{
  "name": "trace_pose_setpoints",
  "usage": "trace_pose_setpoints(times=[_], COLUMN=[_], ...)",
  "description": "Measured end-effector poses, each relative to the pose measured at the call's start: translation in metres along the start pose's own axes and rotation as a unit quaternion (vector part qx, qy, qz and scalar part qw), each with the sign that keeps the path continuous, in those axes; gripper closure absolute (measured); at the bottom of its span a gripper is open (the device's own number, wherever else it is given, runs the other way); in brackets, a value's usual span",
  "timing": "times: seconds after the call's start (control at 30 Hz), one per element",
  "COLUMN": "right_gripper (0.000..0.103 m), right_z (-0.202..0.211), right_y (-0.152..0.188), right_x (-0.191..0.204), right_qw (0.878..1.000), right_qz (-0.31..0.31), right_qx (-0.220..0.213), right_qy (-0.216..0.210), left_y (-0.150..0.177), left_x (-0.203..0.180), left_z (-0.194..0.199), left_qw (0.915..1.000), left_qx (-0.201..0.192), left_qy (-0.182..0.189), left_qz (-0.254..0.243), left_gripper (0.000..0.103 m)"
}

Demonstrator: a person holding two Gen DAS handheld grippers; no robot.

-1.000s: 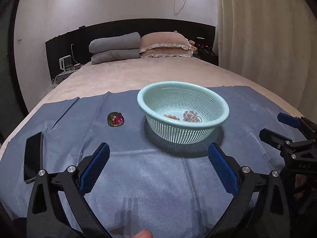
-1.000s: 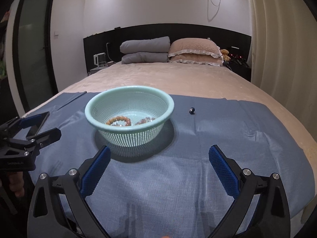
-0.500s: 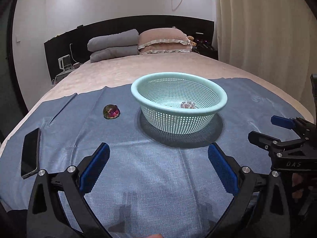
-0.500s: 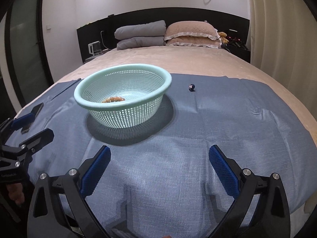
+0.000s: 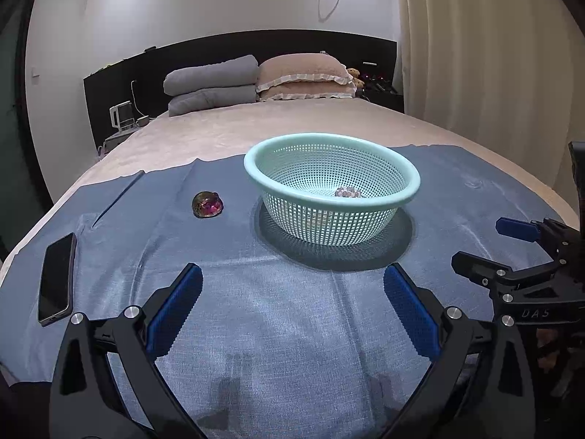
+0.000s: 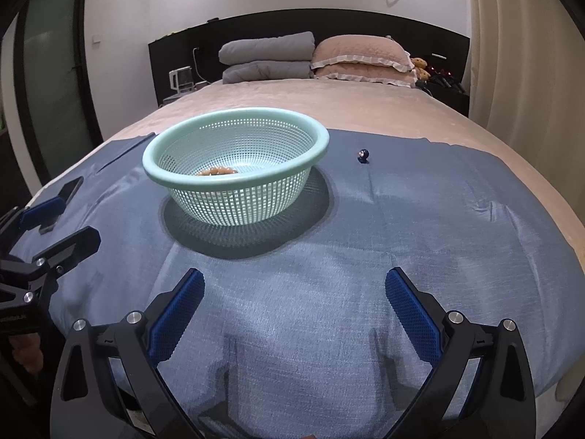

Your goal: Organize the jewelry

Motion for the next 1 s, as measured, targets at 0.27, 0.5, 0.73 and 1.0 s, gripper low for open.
trace_pose_setpoints(times=[0.27, 0.5, 0.73, 1.0], right_gripper=[0.008, 0.008, 0.008, 0.008], right_z=[-0.0014, -0.0014, -0.0023, -0.0047], right_y=[0.0030, 0.0041, 0.0043, 0.0052], right_x=[0.0000, 0.0000, 0.0027, 0.0049], right_qw=[1.000, 1.000, 1.000, 1.000], right_qz=[-0.006, -0.003, 0.002, 0.006], right_qx=[0.006, 0.007, 0.008, 0.013], right_qy=[-0.006, -0.007, -0.007, -0.008], left_y=[0.0047, 0.0082, 0.0086, 0.0075], left_x=[0.0042, -0.0016, -0.0034, -0.0049], left_z=[-0.0028, -0.0050, -0.0050, -0.0035], left_qw=[0.9999, 0.9999, 0.9999, 0.9999], left_qx=[0.007, 0.011, 0.012, 0.011], left_qy=[0.002, 0.003, 0.003, -0.002], left_qz=[0.014, 0.002, -0.001, -0.001], left_gripper=[0.006, 0.006, 0.006, 0.006])
Point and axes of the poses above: each gripper's, at about its wrist camera, not at the fingertips, and z roughly against the way its jaws point, x to its left, y to its underside, the point moved 9 cm from there along -z, roughly the way its jaws point, and after that the axes turned 5 degrees about -x, right-handed, at the moved point
